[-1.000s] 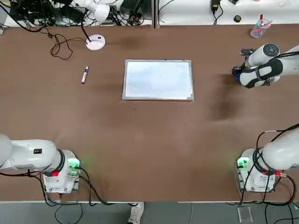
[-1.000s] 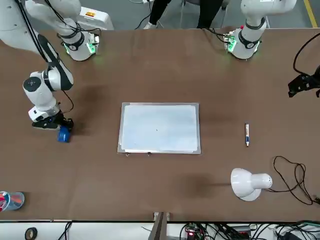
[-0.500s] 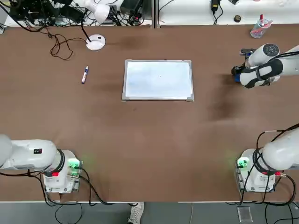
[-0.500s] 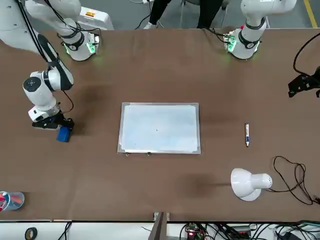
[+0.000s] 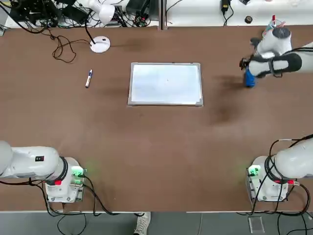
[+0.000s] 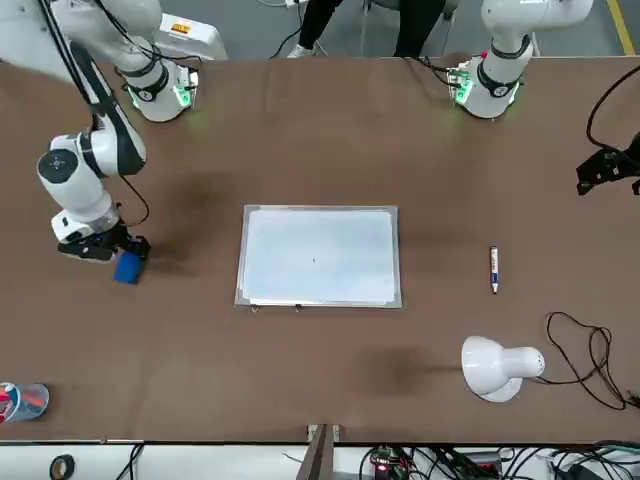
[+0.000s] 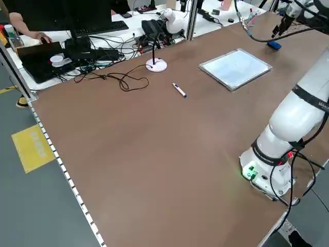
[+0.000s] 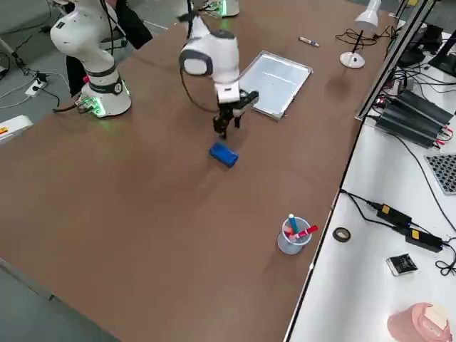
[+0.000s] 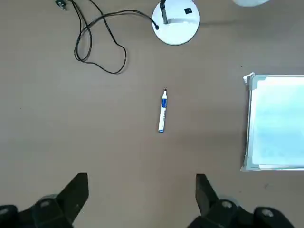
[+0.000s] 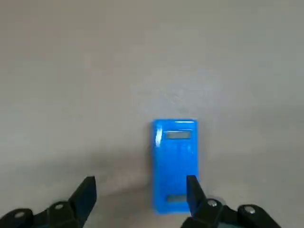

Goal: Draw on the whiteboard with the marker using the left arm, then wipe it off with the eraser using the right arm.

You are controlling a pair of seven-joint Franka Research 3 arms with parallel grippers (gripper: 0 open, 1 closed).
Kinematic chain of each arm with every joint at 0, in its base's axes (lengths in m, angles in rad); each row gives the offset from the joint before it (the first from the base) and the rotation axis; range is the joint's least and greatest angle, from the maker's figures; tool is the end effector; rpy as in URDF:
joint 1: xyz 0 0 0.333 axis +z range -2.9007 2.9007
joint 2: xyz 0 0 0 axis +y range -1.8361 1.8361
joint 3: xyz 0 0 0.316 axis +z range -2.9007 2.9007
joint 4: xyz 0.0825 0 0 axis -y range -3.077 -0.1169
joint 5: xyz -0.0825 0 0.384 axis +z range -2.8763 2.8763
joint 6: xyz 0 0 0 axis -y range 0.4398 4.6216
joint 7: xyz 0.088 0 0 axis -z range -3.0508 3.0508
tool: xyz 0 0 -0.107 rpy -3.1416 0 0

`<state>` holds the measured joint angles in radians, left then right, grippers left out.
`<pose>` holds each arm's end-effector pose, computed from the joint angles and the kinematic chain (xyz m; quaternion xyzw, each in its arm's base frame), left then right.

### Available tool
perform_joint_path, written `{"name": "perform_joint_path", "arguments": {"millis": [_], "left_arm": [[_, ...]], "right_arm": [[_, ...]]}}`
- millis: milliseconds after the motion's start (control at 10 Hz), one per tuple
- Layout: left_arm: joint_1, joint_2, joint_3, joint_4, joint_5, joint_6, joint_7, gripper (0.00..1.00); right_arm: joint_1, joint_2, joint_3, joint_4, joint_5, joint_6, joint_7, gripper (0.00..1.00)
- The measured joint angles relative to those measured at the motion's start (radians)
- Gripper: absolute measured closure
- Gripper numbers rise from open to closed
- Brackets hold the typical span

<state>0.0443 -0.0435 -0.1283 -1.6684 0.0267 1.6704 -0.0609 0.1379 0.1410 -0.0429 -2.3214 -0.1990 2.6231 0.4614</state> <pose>0.5476 -0.0450 0.6109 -0.9995 0.0126 -0.0237 0.0144 0.5323 0.0554 0.2955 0.9901 -0.0995 0.0928 0.0348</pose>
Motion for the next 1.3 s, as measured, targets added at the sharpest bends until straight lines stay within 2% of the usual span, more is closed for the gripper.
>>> {"name": "perform_joint_path", "arguments": {"millis": [300, 600, 800, 1000, 1200, 1300], "left_arm": [[0.0, 0.0, 0.0, 0.0, 0.0, 0.0, 0.0, 0.0], [-0.001, 0.0, 0.0, 0.001, 0.0, 0.0, 0.0, 0.0], [-0.002, 0.0, -0.001, 0.001, 0.0, 0.0, 0.0, 0.0], [-0.003, 0.0, -0.002, 0.005, 0.0, 0.0, 0.0, 0.0], [-0.004, 0.0, -0.002, 0.01, 0.0, 0.0, 0.0, 0.0], [-0.004, 0.0, -0.002, 0.013, 0.0, 0.0, 0.0, 0.0]], "right_arm": [[0.049, -0.099, 0.013, 0.171, 0.023, -0.337, -0.03, 0.15], [0.041, -0.116, 0.003, 0.407, 0.102, -0.579, -0.183, 0.15], [0.003, -0.115, -0.005, 0.53, 0.118, -0.686, -0.245, 0.14], [-0.042, -0.112, -0.009, 0.606, 0.125, -0.765, -0.274, 0.12], [-0.06, -0.108, -0.011, 0.671, 0.147, -0.846, -0.277, 0.0], [-0.062, -0.107, -0.011, 0.704, 0.153, -0.885, -0.277, 0.0]]}}
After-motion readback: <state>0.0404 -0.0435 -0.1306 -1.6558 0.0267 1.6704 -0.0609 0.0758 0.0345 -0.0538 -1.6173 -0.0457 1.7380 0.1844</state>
